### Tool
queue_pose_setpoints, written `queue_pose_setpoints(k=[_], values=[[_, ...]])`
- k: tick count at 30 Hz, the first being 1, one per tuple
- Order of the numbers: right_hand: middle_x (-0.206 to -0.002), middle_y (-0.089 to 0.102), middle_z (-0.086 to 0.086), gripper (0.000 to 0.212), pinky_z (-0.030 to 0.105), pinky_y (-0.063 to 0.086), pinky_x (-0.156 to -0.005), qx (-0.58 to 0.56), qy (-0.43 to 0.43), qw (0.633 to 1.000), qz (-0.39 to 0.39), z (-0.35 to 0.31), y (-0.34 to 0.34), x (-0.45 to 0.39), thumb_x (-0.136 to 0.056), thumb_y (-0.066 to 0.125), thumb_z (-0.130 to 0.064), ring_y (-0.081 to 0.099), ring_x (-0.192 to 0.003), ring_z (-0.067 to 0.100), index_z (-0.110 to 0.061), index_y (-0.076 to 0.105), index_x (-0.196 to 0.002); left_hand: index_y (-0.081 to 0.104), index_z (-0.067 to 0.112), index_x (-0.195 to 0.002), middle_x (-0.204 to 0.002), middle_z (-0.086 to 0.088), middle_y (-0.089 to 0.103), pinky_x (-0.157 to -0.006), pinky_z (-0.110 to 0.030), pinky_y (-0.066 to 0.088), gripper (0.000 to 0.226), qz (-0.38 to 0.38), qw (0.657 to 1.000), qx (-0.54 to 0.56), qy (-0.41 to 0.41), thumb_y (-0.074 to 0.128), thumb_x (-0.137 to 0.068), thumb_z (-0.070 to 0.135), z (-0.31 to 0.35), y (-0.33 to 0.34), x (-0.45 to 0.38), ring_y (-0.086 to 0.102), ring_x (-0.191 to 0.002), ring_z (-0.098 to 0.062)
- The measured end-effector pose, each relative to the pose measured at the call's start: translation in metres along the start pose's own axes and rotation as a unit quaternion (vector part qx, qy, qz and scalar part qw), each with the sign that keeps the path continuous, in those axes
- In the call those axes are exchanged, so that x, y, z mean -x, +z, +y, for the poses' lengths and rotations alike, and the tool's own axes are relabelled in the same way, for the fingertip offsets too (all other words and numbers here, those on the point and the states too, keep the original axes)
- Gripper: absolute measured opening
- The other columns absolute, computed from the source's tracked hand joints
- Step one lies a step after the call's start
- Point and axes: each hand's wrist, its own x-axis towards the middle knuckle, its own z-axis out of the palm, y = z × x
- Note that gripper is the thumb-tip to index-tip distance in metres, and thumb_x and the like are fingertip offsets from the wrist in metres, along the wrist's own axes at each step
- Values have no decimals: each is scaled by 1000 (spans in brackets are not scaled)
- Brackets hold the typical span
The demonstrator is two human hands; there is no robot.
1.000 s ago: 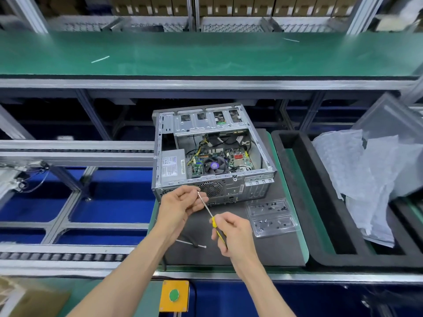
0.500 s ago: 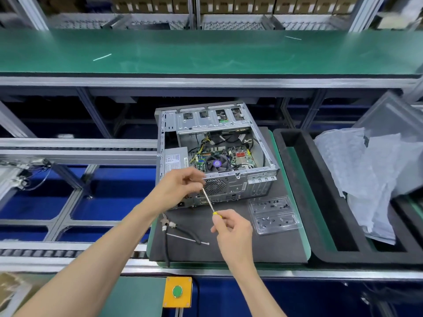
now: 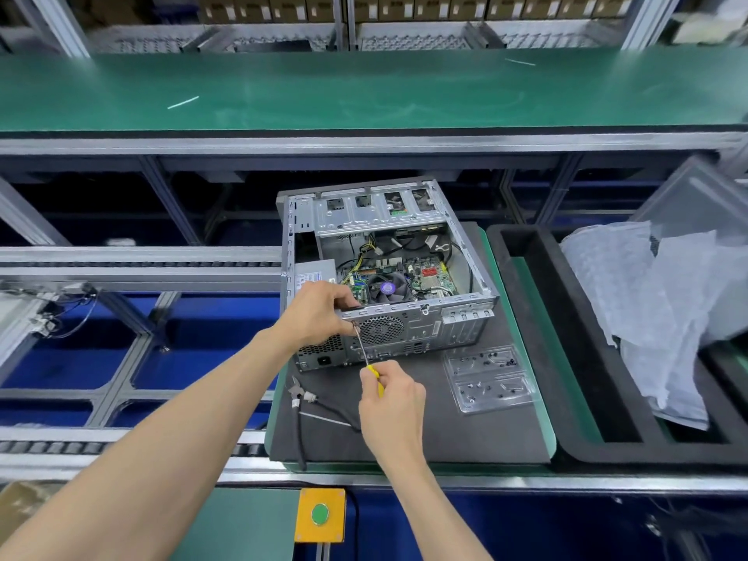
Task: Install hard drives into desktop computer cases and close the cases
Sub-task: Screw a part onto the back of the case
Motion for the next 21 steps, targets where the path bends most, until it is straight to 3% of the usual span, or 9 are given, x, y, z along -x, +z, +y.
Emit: queue_pose_setpoints(k=[3,6,8,10,13,17,21], values=[[-73,67,2,27,38,37,-65,17,23,999,-16,-5,2,2,-103,45,-27,57,-78,23,-15,68,-94,70,24,-90,-77,15,61,-57,-6,35,32,-9,1000,1,11,93,-69,21,0,0,0,53,-67,4],[-63,70,3,36,38,50,-70,-80,91,992,-30,-12,-1,0,-101,43,-21,57,-64,14,-13,65,-74,67,25,-89,-81,15,61,-60,-11,35,32,-12,1000,-1,16,92,-70,23,-2,1,0,53,-71,2],[-62,70,-1,29,33,49,-68,-107,115,987,-25,-14,-4,-1,-99,50,-25,56,-59,5,-19,63,-74,67,24,-89,-83,15,62,-62,-14,35,31,-11,1000,-5,23,91,-70,23,-2,1,0,54,-74,-2],[-66,68,-5,12,26,46,-66,-119,138,983,1,-13,-4,0,-90,67,-32,60,-70,3,-25,61,-82,67,25,-90,-84,15,62,-62,-15,36,31,-10,999,-11,34,91,-71,24,-2,2,0,55,-76,-4],[-70,66,-9,20,15,40,-58,-123,147,980,49,-11,0,3,-84,77,-30,61,-70,1,-28,58,-80,63,28,-89,-85,17,60,-63,-15,36,33,-9,999,-19,37,91,-70,27,-2,2,1,55,-78,-4],[-71,68,2,30,33,46,-65,-73,117,989,45,-13,8,5,-99,59,-37,64,-73,19,-16,64,-78,63,27,-90,-90,11,63,-66,-19,40,37,-5,999,-24,38,92,-67,28,-3,2,0,57,-83,-8],[-73,65,7,43,36,38,-63,11,101,995,20,-11,9,3,-105,42,-38,57,-71,23,-11,58,-76,69,21,-93,-91,7,66,-68,-21,43,32,-4,999,-8,43,90,-69,23,-6,3,-1,59,-82,-12]])
